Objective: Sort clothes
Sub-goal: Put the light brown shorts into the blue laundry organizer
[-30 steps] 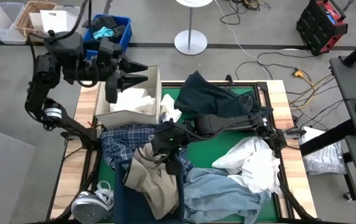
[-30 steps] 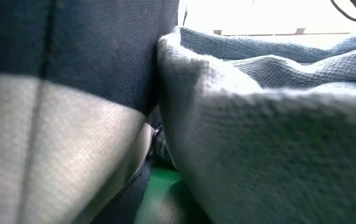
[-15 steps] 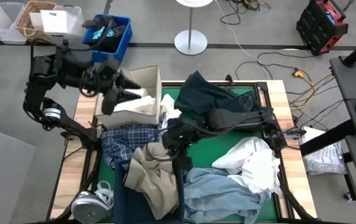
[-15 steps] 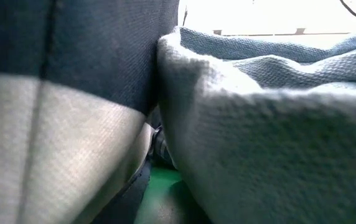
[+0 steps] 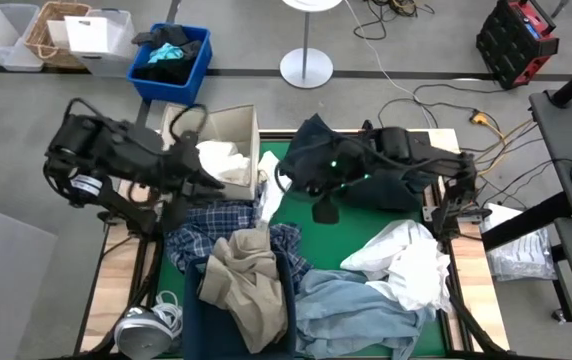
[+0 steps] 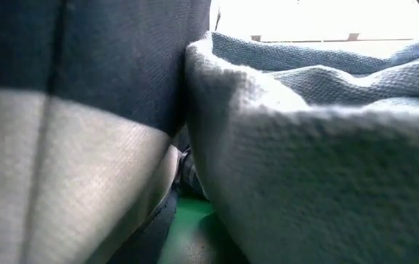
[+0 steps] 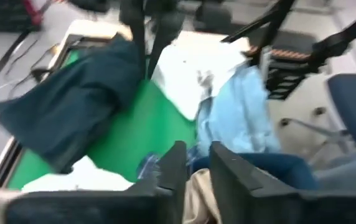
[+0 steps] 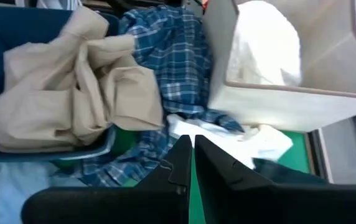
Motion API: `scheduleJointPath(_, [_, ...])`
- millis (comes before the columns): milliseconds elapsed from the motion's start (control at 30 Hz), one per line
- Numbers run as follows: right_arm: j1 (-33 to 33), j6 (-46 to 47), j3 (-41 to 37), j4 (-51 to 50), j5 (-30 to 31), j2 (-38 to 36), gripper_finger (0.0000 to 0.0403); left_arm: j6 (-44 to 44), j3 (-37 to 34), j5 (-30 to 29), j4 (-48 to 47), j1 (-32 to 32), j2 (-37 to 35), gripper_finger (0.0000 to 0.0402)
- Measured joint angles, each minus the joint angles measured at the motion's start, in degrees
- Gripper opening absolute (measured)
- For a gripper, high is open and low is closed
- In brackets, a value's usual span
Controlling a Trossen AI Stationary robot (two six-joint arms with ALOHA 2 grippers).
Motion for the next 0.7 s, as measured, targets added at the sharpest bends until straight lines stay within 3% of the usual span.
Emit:
scheduleJointPath(100, [-2.0, -0.5, -0.1, -0.6, 0.0, -1.4, 0.0012, -1.5, -1.2, -0.3, -0.6, -0.9, 1.6, 0.0006])
scheduleJointPath(400, [-4.3, -6.0, -0.2, -7.1, 0.0, -7.2, 0.0012, -4.8, -13.4, 0.1, 0.1, -4.2, 6.0, 0.0001])
scheduleJointPath(567, [-5.4, -7.8, -0.2, -7.0, -0.1, -12.3, 0.0012, -10.8, -22.9, 0.2, 6.5, -4.9, 5.4, 0.0])
scheduleJointPath(700, [-5.9, -6.5, -0.4, -7.0, 0.0, -14.6, 0.0012, -15.5, -30.4, 3.5, 13.8, -5.8, 5.0, 0.0])
